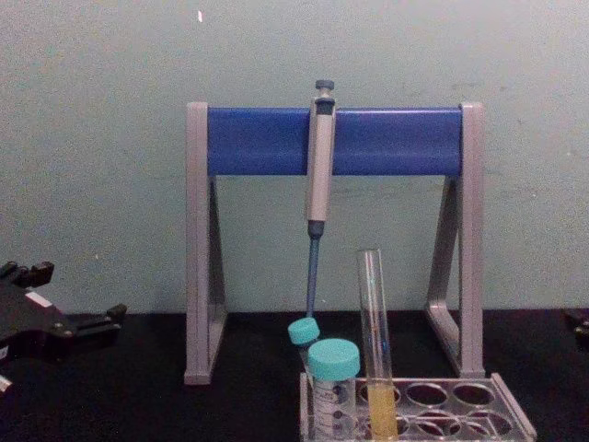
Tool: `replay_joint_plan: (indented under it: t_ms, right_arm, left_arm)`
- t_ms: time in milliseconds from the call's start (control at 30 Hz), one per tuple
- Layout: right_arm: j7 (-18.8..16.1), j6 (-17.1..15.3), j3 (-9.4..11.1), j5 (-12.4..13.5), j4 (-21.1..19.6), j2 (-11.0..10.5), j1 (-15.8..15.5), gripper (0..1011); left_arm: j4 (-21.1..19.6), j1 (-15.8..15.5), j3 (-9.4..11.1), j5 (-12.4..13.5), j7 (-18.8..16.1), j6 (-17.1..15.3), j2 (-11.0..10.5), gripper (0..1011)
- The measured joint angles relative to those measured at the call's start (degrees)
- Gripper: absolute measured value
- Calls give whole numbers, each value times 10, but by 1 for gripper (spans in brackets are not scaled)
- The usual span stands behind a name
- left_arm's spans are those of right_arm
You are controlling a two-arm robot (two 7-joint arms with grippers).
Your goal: Pick up the test tube from the test tube rack, shake it, then place it back into the test tube rack.
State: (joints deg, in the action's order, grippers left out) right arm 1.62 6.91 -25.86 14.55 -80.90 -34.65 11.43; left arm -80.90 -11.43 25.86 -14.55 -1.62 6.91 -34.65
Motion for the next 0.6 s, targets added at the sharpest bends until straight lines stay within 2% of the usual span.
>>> replay_joint_plan:
  t_ms: [600]
  right_arm:
    - [0, 0, 0, 0, 0, 0, 0, 1000]
  left_arm:
    - [0, 0, 0, 0, 0, 0, 0, 1001]
